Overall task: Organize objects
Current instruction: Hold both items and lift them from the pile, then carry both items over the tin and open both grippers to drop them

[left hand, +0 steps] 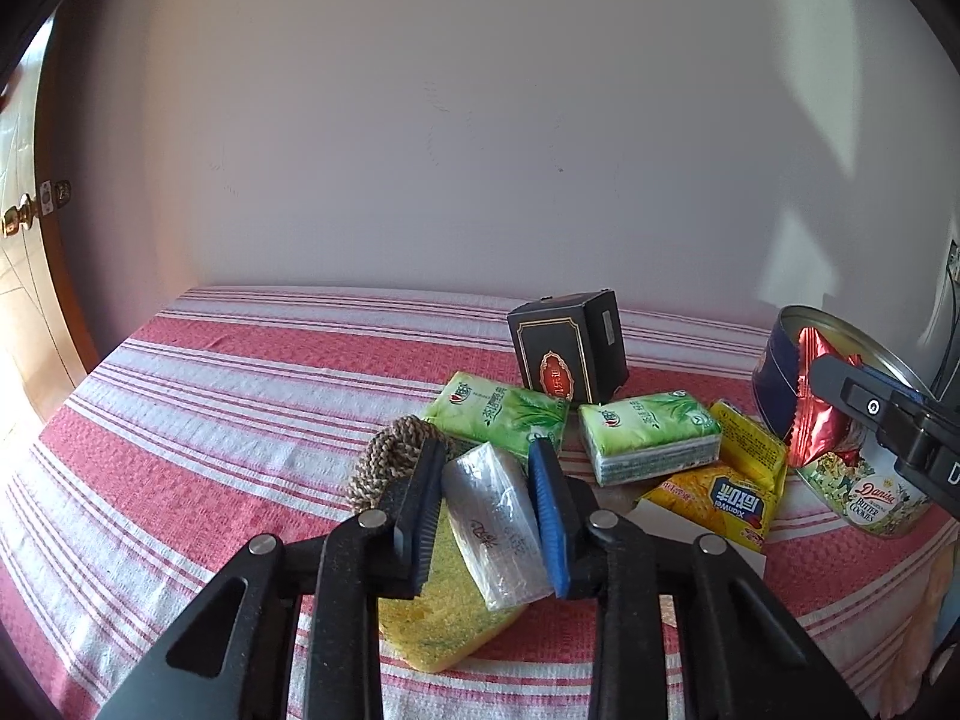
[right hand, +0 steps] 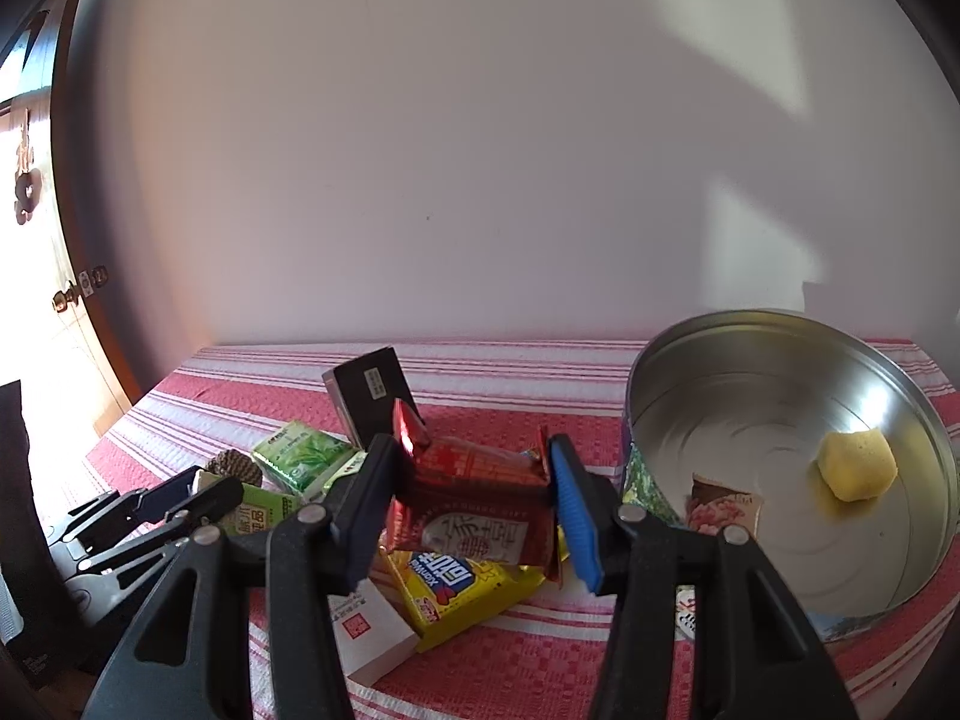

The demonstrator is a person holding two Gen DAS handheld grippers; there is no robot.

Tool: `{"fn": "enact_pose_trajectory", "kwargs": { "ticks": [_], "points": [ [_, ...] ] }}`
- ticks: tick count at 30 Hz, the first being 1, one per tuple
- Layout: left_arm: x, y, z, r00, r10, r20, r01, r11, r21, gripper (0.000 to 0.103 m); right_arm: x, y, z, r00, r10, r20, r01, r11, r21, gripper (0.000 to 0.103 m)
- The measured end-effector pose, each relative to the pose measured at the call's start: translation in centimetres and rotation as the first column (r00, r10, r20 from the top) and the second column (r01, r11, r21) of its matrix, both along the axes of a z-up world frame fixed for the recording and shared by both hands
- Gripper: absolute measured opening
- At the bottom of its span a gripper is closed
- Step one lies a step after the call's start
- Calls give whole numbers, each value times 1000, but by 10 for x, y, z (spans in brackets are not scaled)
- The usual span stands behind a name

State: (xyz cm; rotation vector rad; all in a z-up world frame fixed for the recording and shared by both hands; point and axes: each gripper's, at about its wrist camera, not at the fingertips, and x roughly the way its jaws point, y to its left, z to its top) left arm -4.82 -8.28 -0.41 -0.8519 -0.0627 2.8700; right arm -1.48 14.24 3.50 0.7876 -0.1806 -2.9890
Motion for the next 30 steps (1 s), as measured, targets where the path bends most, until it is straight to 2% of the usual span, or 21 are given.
{"fn": "enact_pose_trajectory", "kwargs": {
  "ticks": [7,11,14,18,21,24,30],
  "points": [
    [5,-5,9,998,-27,-54,30,997,70,26,-1,1,1,1000,3,-8,-3,1000,-4,52],
    [1,2,3,999,-42,-23,43,998,44,26,-3,0,2,1000,7,-12,-7,1000,-4,52],
    [5,12,4,997,-63,-48,63,998,-1,25,-3,0,2,1000,12,-12,-12,1000,-5,52],
    [13,12,12,992,-72,-99,75,997,31,25,-2,2,4,1000,12,-23,-13,1000,-13,52],
    [23,12,26,985,-79,-151,93,992,87,25,-2,6,7,999,10,-34,-11,1000,-20,52],
    [34,25,39,975,-101,-200,121,988,92,25,1,11,12,999,11,-50,-13,999,-29,52],
    [42,74,55,956,-169,-240,191,979,72,25,14,32,20,994,-30,-103,35,998,45,52]
  ]
}}
